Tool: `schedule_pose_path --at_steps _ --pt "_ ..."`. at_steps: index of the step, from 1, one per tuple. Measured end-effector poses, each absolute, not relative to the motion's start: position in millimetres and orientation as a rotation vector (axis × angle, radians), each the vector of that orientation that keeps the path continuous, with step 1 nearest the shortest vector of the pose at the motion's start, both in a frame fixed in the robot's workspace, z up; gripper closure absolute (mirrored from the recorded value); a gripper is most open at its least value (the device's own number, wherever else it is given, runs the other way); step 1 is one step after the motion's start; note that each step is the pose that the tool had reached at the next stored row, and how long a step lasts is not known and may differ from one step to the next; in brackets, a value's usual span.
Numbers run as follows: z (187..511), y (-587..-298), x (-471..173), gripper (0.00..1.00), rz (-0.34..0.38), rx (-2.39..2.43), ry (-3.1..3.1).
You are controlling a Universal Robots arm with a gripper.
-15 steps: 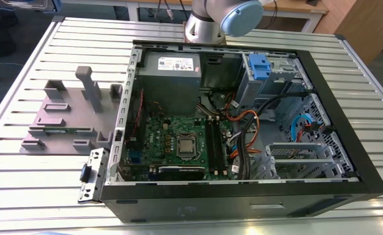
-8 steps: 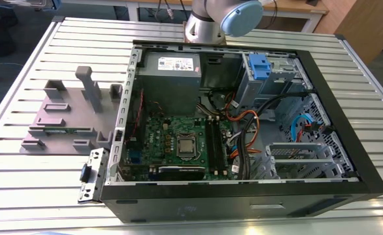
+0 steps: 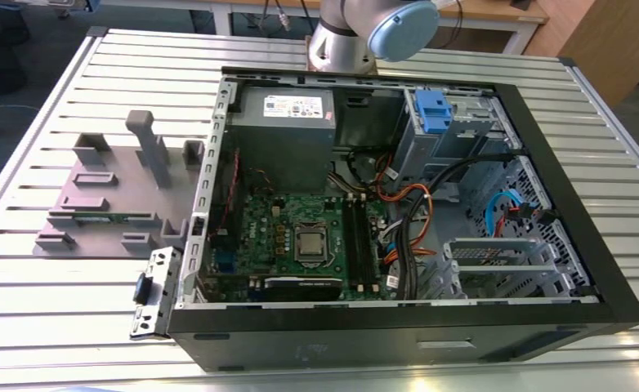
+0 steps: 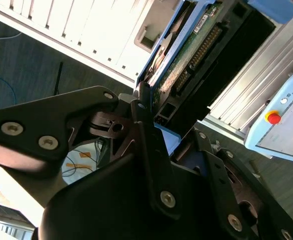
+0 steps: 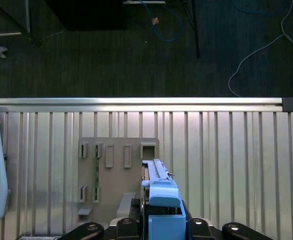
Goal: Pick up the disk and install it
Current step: 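Pick up the disk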
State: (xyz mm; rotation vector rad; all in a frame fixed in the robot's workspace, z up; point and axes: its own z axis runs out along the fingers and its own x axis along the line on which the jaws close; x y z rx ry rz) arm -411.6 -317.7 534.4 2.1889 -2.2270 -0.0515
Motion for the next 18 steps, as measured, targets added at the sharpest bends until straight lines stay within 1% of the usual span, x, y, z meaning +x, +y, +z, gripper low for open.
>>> schedule_pose_path --at_steps 18 --pt "544.1 -317.7 -411.6 0.63 -0.052 2.189 -2.227"
